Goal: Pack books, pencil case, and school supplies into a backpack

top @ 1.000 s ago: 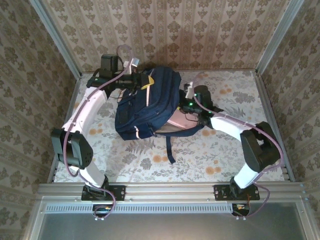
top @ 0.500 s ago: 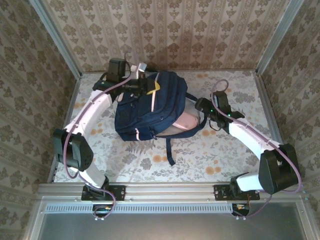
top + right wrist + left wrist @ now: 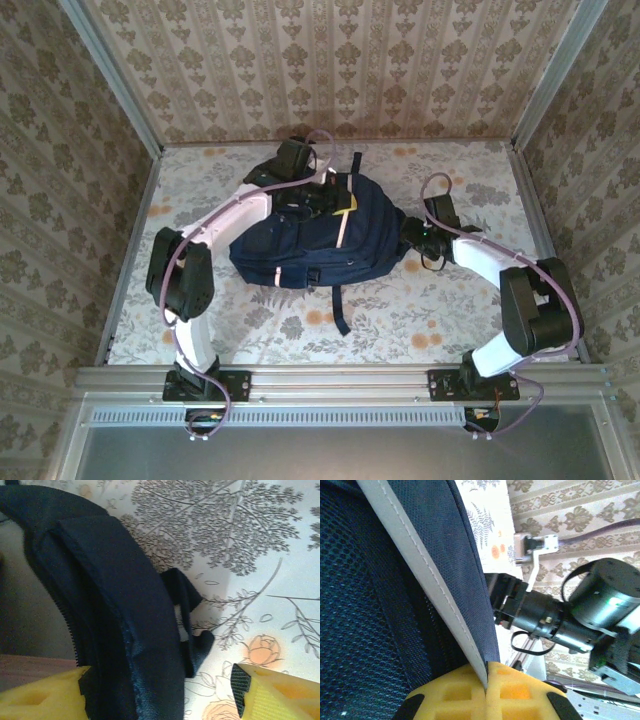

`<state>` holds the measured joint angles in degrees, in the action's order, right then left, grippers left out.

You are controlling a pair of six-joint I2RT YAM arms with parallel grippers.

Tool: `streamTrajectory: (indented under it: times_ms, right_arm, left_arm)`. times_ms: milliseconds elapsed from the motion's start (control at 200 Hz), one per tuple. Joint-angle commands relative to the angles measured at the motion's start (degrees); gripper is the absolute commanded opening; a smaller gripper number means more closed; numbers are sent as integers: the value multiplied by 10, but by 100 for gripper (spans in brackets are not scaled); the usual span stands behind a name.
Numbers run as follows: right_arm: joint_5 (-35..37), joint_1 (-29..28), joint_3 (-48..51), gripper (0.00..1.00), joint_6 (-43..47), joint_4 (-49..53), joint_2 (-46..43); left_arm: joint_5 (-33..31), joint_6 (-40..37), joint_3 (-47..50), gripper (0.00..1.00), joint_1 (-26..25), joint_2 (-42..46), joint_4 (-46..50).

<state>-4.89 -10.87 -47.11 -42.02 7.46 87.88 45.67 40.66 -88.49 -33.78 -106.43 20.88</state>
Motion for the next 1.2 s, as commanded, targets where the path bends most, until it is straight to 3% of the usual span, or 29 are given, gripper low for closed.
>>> streamTrajectory:
  times_ms: [0, 130, 370, 470, 605, 665, 840, 1020, 1195]
  right_arm:
    - [4, -1, 18, 71, -14, -5, -41]
    - [85, -2, 63, 68, -55, 26, -129]
    - [100, -35, 134, 58, -37, 39, -277]
    - [82, -96, 160, 54, 11, 9, -327]
    - [85, -232, 209, 49, 116, -85, -356]
    - [92, -291, 227, 49, 160, -131, -343]
    - [147, -439, 259, 52, 291, -277, -251]
    - [191, -485, 207, 47, 267, -326, -113]
    - [193, -492, 186, 49, 201, -426, -22]
  left_arm:
    - [-11, -20, -24, 0, -7, 0, -23]
    - [-38, -15, -25, 0, -7, -19, -28]
    - [-35, 9, -53, 2, -14, -66, -54]
    - [-35, 20, -75, 1, -10, -87, -59]
    - [-31, 49, -97, 1, -5, -111, -79]
    - [-26, 61, -103, 2, -4, -119, -86]
    - [-12, 94, -65, 29, -3, -95, -135]
    - [-15, 98, 3, 49, 6, -22, -159]
    - [-24, 91, 76, 55, 36, 66, -157]
